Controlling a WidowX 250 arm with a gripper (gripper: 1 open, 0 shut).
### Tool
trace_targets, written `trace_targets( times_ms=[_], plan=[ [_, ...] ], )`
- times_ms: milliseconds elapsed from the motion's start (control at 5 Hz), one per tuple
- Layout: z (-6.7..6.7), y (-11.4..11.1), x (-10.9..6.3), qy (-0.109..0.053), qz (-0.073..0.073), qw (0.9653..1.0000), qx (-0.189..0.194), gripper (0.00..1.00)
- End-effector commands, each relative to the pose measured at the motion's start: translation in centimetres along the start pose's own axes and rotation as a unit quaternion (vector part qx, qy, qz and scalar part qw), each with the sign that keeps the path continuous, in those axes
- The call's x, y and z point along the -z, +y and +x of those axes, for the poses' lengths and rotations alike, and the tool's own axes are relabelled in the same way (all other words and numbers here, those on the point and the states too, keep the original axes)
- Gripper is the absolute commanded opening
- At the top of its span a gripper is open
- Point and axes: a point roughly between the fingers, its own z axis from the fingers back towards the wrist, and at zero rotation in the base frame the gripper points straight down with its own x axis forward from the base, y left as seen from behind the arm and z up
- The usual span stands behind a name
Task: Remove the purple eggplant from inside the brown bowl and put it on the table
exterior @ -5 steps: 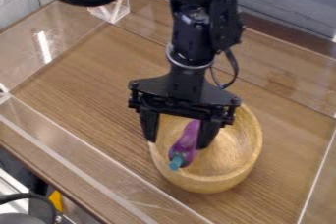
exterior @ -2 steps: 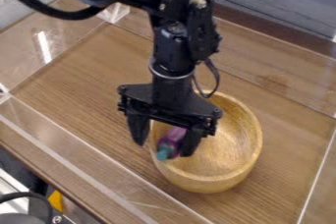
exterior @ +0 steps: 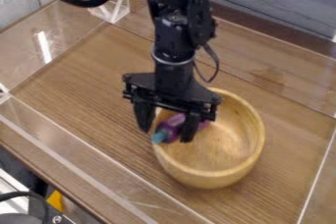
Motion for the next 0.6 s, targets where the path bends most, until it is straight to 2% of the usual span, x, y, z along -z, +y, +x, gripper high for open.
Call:
trace_targets(
  times_ms=[0,200,400],
  plan=[
    [0.7,-0.9,0.2,-0.007,-0.007,0.9999,0.012,0.00],
    [0.7,-1.9,0.2,-0.006,-0.011,0.9996,0.026,0.00],
    [1.0,-1.9,0.2,-0.005,-0.013,0.9997,0.018,0.00]
  ],
)
